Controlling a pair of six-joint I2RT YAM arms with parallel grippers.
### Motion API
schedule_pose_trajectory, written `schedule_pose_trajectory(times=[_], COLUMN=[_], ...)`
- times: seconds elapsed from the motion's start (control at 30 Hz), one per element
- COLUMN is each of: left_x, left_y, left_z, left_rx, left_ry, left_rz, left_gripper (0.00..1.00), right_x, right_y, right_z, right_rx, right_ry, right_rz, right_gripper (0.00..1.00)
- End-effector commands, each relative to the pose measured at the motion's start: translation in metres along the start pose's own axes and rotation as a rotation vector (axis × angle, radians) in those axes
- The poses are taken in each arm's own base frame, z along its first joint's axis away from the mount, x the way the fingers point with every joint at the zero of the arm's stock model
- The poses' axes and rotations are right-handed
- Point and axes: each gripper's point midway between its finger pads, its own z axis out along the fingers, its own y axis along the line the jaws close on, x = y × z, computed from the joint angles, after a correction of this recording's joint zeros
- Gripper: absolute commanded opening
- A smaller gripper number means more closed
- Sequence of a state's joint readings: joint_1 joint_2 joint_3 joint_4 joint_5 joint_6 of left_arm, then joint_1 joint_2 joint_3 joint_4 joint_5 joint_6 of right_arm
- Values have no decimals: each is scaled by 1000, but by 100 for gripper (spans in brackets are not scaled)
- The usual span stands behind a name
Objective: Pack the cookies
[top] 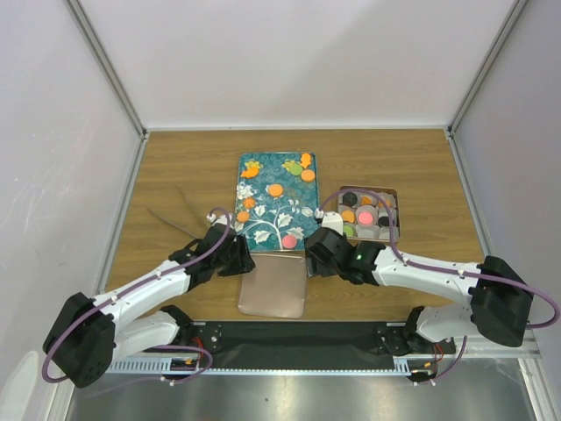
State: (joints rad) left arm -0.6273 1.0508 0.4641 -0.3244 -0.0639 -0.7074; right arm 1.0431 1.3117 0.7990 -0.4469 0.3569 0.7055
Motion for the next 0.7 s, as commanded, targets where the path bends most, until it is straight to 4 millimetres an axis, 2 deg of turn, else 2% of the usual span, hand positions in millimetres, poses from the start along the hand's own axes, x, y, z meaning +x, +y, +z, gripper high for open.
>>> schedule_pose_trajectory(times=[0.0,0.17,0.33,0.47,0.6,0.67], left_x=[-5,3,9,11,11,9], left_y=[5,9,13,15,14,12], left_z=[3,12,17,19,18,16], left_rx=[-39,-56,-71,-79,-78,-70], left_ry=[-28,14,36,50,65,67], left_rz=[7,24,40,63,83,96], left_gripper=[60,56,43,29,4,0], right_x=[-4,-4,-3,-5,-4,-2], right_y=[2,1,-6,-5,0,2], right_z=[1,3,4,4,6,9], right_rx=[-17,-31,-30,-53,-79,-88], right_ry=[-16,-7,0,-3,12,20], right_rz=[5,1,6,12,6,5], right_gripper=[68,68,68,68,68,68])
